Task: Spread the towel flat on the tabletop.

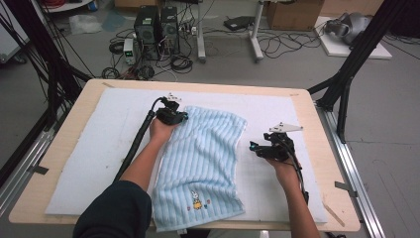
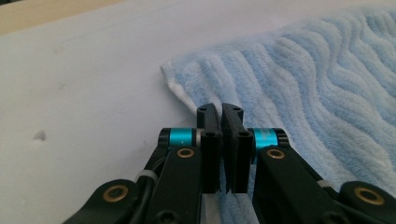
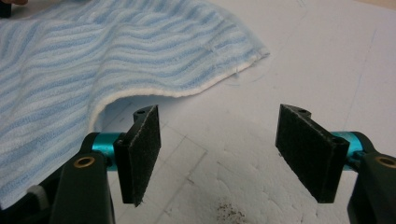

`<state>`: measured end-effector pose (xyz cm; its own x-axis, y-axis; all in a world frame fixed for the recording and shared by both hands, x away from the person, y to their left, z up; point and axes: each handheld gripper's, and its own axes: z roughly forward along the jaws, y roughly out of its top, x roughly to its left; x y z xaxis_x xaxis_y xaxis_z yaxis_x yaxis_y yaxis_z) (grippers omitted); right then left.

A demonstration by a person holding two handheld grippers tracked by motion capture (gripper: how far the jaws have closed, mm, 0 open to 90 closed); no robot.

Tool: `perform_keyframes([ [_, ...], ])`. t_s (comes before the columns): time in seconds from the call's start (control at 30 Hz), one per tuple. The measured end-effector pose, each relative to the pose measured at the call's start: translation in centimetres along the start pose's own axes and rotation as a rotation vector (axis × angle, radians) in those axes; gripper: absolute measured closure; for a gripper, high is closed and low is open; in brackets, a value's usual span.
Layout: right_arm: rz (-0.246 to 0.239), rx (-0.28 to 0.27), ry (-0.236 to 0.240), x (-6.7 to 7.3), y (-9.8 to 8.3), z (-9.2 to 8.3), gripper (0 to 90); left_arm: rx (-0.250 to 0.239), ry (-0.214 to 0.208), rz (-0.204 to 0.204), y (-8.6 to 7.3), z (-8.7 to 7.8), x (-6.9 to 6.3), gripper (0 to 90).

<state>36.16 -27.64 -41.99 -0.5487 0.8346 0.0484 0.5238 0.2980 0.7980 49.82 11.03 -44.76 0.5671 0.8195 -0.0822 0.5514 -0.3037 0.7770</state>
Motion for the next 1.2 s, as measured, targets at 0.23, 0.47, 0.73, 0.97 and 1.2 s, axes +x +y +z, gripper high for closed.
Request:
perform_keyframes([
  [0.23,-0.001,0.0,-0.003,-0.1,-0.1,0.2,30.4,-0.015,0.155,-0.157,-1.3,-2.3,3.3,86.1],
  [0.47,0.016,-0.013,-0.016,0.2,0.1,0.8,32.8,-0.058,0.177,-0.212,-2.5,-3.6,4.6,55.1],
  [0.73,0.057,-0.009,-0.015,-0.1,1.6,4.2,57.0,-0.113,0.128,-0.225,-3.6,-5.8,4.8,44.8],
  [0.97,0.065,0.018,0.01,1.2,4.7,8.8,58.5,-0.108,0.065,-0.21,-4.1,-7.1,4.5,42.9],
  [1.2,0.025,0.085,0.026,3.7,6.3,12.5,59.5,-0.127,0.045,-0.183,-3.6,-7.7,3.9,42.8],
])
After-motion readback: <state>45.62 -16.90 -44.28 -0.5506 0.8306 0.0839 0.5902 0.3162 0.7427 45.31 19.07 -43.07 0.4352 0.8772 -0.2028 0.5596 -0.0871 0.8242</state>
